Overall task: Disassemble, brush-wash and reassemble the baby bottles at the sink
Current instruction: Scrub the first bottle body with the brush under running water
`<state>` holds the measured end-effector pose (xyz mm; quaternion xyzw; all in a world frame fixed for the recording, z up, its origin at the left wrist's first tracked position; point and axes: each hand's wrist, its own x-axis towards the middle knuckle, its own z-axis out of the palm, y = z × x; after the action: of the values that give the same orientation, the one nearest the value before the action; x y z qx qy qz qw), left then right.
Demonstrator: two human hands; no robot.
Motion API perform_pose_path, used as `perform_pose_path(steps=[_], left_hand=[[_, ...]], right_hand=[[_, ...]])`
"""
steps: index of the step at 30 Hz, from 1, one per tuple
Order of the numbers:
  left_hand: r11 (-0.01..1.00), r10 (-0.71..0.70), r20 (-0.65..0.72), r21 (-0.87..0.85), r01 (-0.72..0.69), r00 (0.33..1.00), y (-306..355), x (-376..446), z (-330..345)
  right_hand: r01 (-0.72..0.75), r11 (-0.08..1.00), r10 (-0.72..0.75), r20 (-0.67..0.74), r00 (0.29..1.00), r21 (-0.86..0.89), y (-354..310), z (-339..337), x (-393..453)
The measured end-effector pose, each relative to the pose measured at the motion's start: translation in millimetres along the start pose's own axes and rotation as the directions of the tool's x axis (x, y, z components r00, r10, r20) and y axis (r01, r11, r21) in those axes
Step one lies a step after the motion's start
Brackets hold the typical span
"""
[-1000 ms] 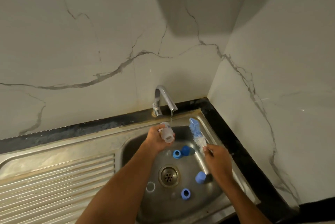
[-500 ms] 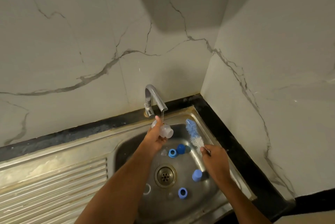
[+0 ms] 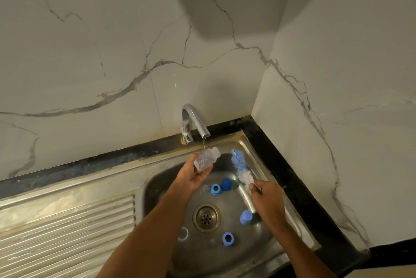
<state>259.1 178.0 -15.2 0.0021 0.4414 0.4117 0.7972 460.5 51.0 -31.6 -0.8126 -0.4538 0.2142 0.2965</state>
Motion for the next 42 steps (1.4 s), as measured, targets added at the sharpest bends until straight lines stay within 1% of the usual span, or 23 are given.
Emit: perform_pose_path(steps=[2, 8, 11, 13, 14, 15, 17, 19, 21, 23, 24, 26, 27, 30, 31, 32, 34, 35, 36, 37, 38, 40, 42], left_hand=[[1.000, 0.001, -0.017, 0.017, -0.001, 1.000, -1.7, -0.4, -2.6], [0.996, -0.064, -0.133, -0.065, 0.056, 0.989, -3.4, 2.0, 13.8], [0.990, -0.092, -0.111, -0.117, 0.079, 0.990, -0.2, -0.1, 23.0], [0.985, -0.110, -0.092, -0.143, 0.096, 0.990, 1.2, 2.9, 24.6], [0.986, -0.119, -0.083, -0.128, 0.107, 0.989, 2.3, 3.2, 24.6], [0.991, -0.121, -0.078, -0.074, 0.116, 0.990, 2.7, 3.3, 23.0], [0.987, -0.114, -0.068, 0.108, 0.120, 0.991, 2.3, 5.4, 15.3], [0.955, -0.077, -0.052, 0.283, 0.088, 0.996, 1.1, 2.2, 5.2], [0.920, -0.033, -0.055, 0.389, 0.052, 0.998, -1.3, 2.1, -5.2], [0.847, 0.074, -0.077, 0.531, -0.022, 0.994, -3.4, 4.6, -12.0], [0.764, 0.161, -0.070, 0.641, -0.079, 0.985, -4.5, 5.2, -13.1], [0.548, 0.293, 0.004, 0.819, -0.171, 0.956, -6.3, 8.1, -14.3], [0.472, 0.320, 0.048, 0.858, -0.203, 0.946, -6.7, 6.6, -13.0], [0.314, 0.391, 0.158, 0.903, -0.293, 0.907, -6.3, 2.9, -8.4], [0.264, 0.434, 0.187, 0.909, -0.323, 0.881, -6.2, 2.0, -8.0], [0.213, 0.479, 0.216, 0.912, -0.351, 0.851, -6.5, 1.5, -8.6], [0.109, 0.519, 0.276, 0.917, -0.383, 0.809, -8.4, -1.2, -9.3], [0.078, 0.522, 0.294, 0.918, -0.388, 0.800, -9.7, -1.6, -11.1], [0.077, 0.538, 0.290, 0.918, -0.389, 0.791, -10.3, -1.8, -12.9], [0.105, 0.566, 0.267, 0.915, -0.390, 0.780, -10.3, -2.4, -14.2], [0.122, 0.588, 0.250, 0.913, -0.390, 0.769, -9.5, -3.4, -14.2], [0.109, 0.586, 0.261, 0.913, -0.394, 0.767, -10.8, -4.0, -13.4], [0.142, 0.618, 0.243, 0.901, -0.410, 0.748, -12.6, -5.8, -12.0]], right_hand=[[0.015, 1.000, -0.015, -0.001, 1.000, -0.004, -1.6, -1.6, -1.8], [0.026, 1.000, -0.026, -0.018, 1.000, 0.011, 0.0, 3.8, -1.5], [0.024, 1.000, -0.024, -0.013, 1.000, 0.011, 4.9, 6.8, 0.1], [-0.006, 1.000, 0.006, -0.005, 1.000, -0.001, 7.9, 7.2, 0.9], [-0.031, 1.000, 0.031, 0.002, 1.000, 0.006, 9.2, 6.8, 0.4], [-0.042, 0.999, 0.042, 0.005, 0.999, 0.010, 11.9, 7.2, 0.4], [-0.039, 0.999, 0.039, -0.004, 0.999, 0.028, 10.5, 5.7, -0.4], [-0.054, 0.998, 0.054, 0.000, 0.999, 0.032, 10.0, 6.3, -2.0], [-0.079, 0.997, 0.079, 0.021, 0.997, 0.019, 11.3, 8.8, -3.7], [-0.129, 0.989, 0.125, 0.052, 0.991, 0.072, 13.8, 12.9, -2.8], [-0.140, 0.986, 0.134, 0.062, 0.989, 0.094, 14.1, 14.6, -2.5], [-0.098, 0.994, 0.094, 0.080, 0.992, 0.049, 12.2, 14.2, -3.2], [-0.075, 0.997, 0.073, 0.071, 0.995, 0.034, 12.1, 15.1, -2.3], [-0.137, 0.989, 0.130, 0.106, 0.986, 0.057, 13.6, 18.4, -2.5], [-0.141, 0.987, 0.132, 0.121, 0.984, 0.074, 16.3, 21.6, -1.4], [-0.143, 0.988, 0.135, 0.130, 0.982, 0.053, 18.1, 21.9, -0.7], [-0.125, 0.992, 0.123, 0.102, 0.987, 0.016, 11.4, 16.0, -1.0], [-0.117, 0.993, 0.115, 0.078, 0.990, 0.022, 5.2, 11.2, -2.1], [-0.095, 0.995, 0.093, 0.080, 0.992, 0.016, 0.0, 6.0, -3.5], [-0.058, 0.998, 0.056, 0.083, 0.995, 0.016, 1.5, 5.8, -1.1], [-0.069, 0.998, 0.069, 0.099, 0.993, 0.002, 2.5, 5.6, -2.0], [-0.101, 0.993, 0.094, 0.114, 0.989, 0.056, 11.3, 10.9, -0.2], [-0.072, 0.993, 0.061, 0.110, 0.992, 0.099, 15.1, 13.3, 0.7]])
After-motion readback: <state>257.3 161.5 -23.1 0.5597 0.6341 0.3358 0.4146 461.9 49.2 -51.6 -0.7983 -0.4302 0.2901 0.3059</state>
